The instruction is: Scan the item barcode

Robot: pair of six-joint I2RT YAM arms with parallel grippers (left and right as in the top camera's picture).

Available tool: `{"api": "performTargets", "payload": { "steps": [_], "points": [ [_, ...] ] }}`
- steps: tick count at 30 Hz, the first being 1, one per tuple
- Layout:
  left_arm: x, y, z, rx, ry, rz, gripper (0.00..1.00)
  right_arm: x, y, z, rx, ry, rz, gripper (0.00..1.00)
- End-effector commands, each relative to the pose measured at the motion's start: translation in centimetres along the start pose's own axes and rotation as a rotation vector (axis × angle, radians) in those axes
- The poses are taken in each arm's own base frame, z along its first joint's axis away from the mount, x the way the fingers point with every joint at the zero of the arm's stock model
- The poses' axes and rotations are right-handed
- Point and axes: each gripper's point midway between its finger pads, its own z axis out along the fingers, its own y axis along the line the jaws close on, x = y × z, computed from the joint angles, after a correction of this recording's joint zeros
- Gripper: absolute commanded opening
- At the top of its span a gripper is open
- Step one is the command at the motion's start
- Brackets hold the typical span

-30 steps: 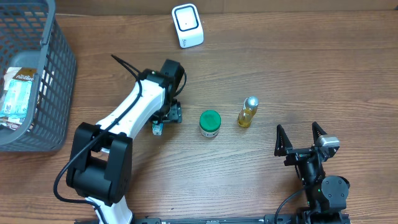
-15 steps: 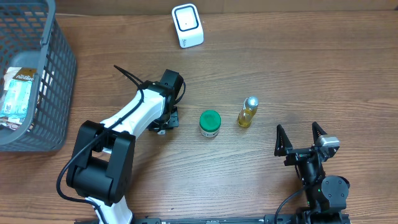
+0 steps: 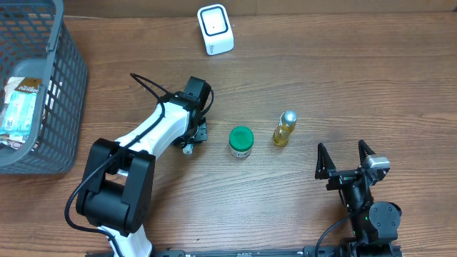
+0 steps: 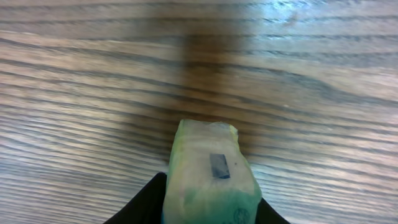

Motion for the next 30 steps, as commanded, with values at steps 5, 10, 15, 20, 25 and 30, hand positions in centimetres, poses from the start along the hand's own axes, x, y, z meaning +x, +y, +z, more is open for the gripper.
{"api": "performTargets", "payload": {
  "steps": [5, 10, 15, 20, 25, 30],
  "points": [
    [1.3, -3.6, -0.4, 0.206, 0.078, 0.005, 0.29, 0.3, -0.1, 0.1, 0.004, 0.003, 0.003, 1.00],
    [1.5, -5.2, -0.8, 0.290, 0.095, 0.009, 0.23, 0.3, -0.1, 0.1, 0.004, 0.003, 0.003, 1.00],
    [1.5, -5.8, -0.9, 0.297, 0.083, 0.014, 0.24, 0.3, -0.1, 0.1, 0.004, 0.003, 0.003, 1.00],
    [1.6, -6.8, -1.1, 0.304, 0.068, 0.032, 0.26, 0.3, -0.1, 0.1, 0.004, 0.003, 0.003, 1.00],
    [1.7, -7.3, -1.1, 0.267, 0.041, 0.046, 0.30, 0.3, -0.1, 0.1, 0.004, 0.003, 0.003, 1.00],
    [2.2, -7.8, -1.1, 0.250, 0.032, 0.072, 0.31, 0.3, -0.1, 0.1, 0.004, 0.003, 0.003, 1.00]
  ]
}}
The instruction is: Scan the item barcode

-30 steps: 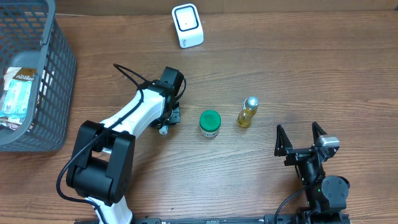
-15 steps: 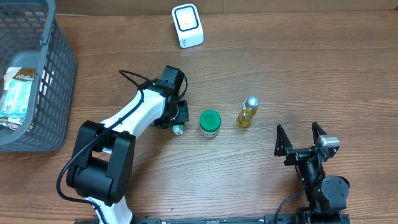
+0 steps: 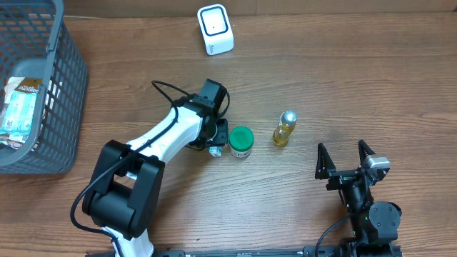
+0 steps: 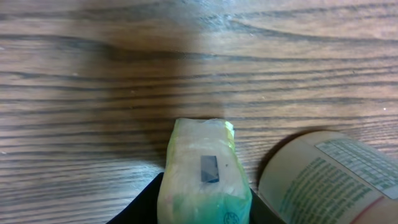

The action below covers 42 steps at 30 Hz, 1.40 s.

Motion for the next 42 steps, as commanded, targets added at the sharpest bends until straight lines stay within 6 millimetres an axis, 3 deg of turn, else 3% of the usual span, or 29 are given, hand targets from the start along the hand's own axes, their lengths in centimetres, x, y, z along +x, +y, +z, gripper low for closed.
{"api": "performTargets", "payload": {
  "steps": [1, 11, 22, 36, 42],
  "points": [
    [0.3, -0.1, 0.1, -0.027, -0.010, 0.000, 0.32, 0.3, -0.1, 0.1, 0.004, 0.003, 0.003, 1.00],
    [0.3, -0.4, 0.1, -0.028, -0.014, 0.008, 0.34, 0.3, -0.1, 0.1, 0.004, 0.003, 0.003, 1.00],
    [0.0, -0.3, 0.0, -0.029, -0.022, 0.012, 0.43, 0.3, -0.1, 0.1, 0.004, 0.003, 0.003, 1.00],
    [-3.0, -0.2, -2.5, -0.015, -0.067, -0.027, 0.64, 0.3, -0.1, 0.1, 0.004, 0.003, 0.003, 1.00],
    [-4.2, -0.4, -3.2, -0.021, -0.108, -0.025, 0.68, 0.3, -0.1, 0.1, 0.004, 0.003, 0.003, 1.00]
  ]
}}
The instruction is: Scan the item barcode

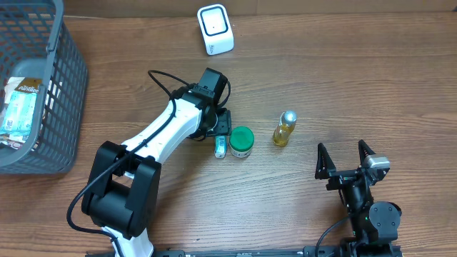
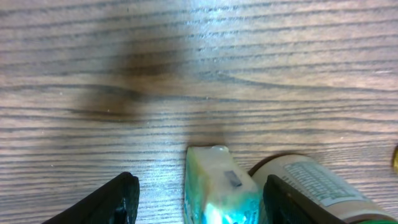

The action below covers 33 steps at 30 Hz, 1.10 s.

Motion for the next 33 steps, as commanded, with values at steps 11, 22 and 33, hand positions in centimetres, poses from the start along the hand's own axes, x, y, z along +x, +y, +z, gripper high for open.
{"api": "performTargets", "payload": {
  "steps": [11, 22, 33],
  "points": [
    [-3.3, -0.3, -2.2, -0.021, -0.098, 0.040, 0.73, 0.3, -0.1, 0.1, 0.004, 0.003, 0.003, 1.00],
    [-9.7, 3.6, -9.5, -0.147, -0.231, 0.070, 0.77, 0.3, -0.1, 0.1, 0.004, 0.003, 0.003, 1.00],
    [-18.0, 13.3, -30.9, -0.510, -0.644, 0.012, 1.00, 0.3, -0.1, 0.1, 0.004, 0.003, 0.003, 1.00]
  ]
}}
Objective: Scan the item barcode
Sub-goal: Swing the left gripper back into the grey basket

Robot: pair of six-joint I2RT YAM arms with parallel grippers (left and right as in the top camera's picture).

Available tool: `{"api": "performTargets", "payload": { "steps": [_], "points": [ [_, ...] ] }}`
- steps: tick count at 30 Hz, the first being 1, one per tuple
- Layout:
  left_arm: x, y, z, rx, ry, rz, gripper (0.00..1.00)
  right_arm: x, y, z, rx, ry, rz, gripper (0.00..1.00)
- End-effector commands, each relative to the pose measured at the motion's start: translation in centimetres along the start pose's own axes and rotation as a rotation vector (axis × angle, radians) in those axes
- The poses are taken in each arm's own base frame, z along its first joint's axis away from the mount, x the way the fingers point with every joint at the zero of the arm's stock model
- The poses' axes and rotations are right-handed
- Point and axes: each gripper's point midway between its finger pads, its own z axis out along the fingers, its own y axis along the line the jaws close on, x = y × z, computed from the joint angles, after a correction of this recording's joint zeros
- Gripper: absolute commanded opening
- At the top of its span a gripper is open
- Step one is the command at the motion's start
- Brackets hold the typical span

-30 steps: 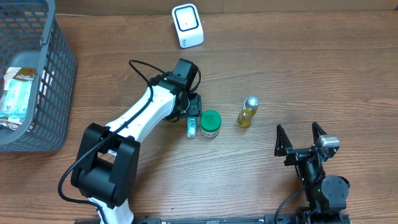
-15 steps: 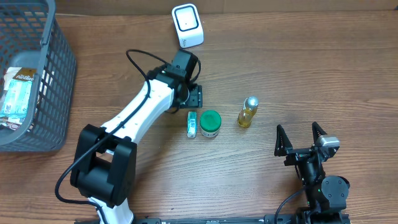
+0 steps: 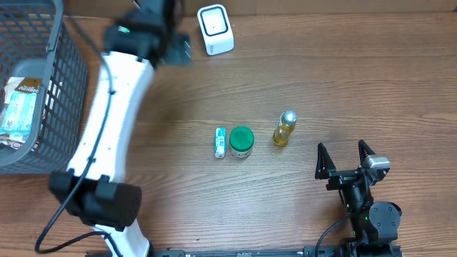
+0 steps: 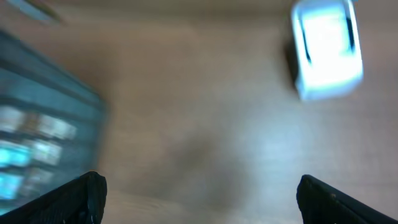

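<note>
A small green-and-white packet lies on the table, touching the left side of a green-lidded jar. The white barcode scanner stands at the table's far edge; the left wrist view shows the scanner blurred at upper right. My left gripper, raised and blurred, is at the far left of the table beside the scanner, open and empty; its fingertips stand wide apart. My right gripper rests open at the near right, holding nothing.
A grey mesh basket with packaged goods inside sits at the left edge, seen blurred as the basket in the left wrist view. A small yellow bottle with a silver cap stands right of the jar.
My left gripper, open just behind the packet beside the jar, has moved up and away to the far left near the scanner and basket. The packet stays on the table.
My left gripper was shut on the green packet left of the jar. Then it held the packet right next to the jar. Then it was open with the packet lying against the jar. Now the arm is far off at the back left, empty.
</note>
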Motion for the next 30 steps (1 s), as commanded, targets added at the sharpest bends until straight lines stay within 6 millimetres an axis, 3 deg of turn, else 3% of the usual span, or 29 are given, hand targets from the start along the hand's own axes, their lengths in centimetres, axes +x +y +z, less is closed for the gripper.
{"api": "performTargets", "payload": {
  "steps": [1, 4, 6, 14, 23, 26, 30],
  "points": [
    [-5.0, 6.9, -4.0, -0.177, -0.161, 0.006, 1.00, 0.3, -0.1, 0.1, 0.004, 0.003, 0.002, 1.00],
    [-6.8, 11.6, -5.8, -0.234, -0.224, -0.083, 0.99, 0.3, -0.1, 0.1, 0.004, 0.003, 0.002, 1.00],
    [-7.0, 14.6, -6.0, -0.274, -0.234, -0.133, 1.00, 0.3, -0.1, 0.1, 0.004, 0.003, 0.002, 1.00],
    [-3.0, 25.4, -4.0, -0.432, -0.096, -0.274, 1.00, 0.3, -0.1, 0.1, 0.004, 0.003, 0.002, 1.00],
    [1.1, 32.2, -2.2, -0.358, -0.006, -0.415, 1.00, 0.3, -0.1, 0.1, 0.004, 0.003, 0.002, 1.00],
    [3.3, 34.0, -0.1, -0.374, 0.079, -0.415, 1.00, 0.3, -0.1, 0.1, 0.004, 0.003, 0.002, 1.00],
    [6.4, 34.7, 3.7, -0.359, 0.220, -0.409, 1.00, 0.3, -0.1, 0.1, 0.004, 0.003, 0.002, 1.00]
  ]
}}
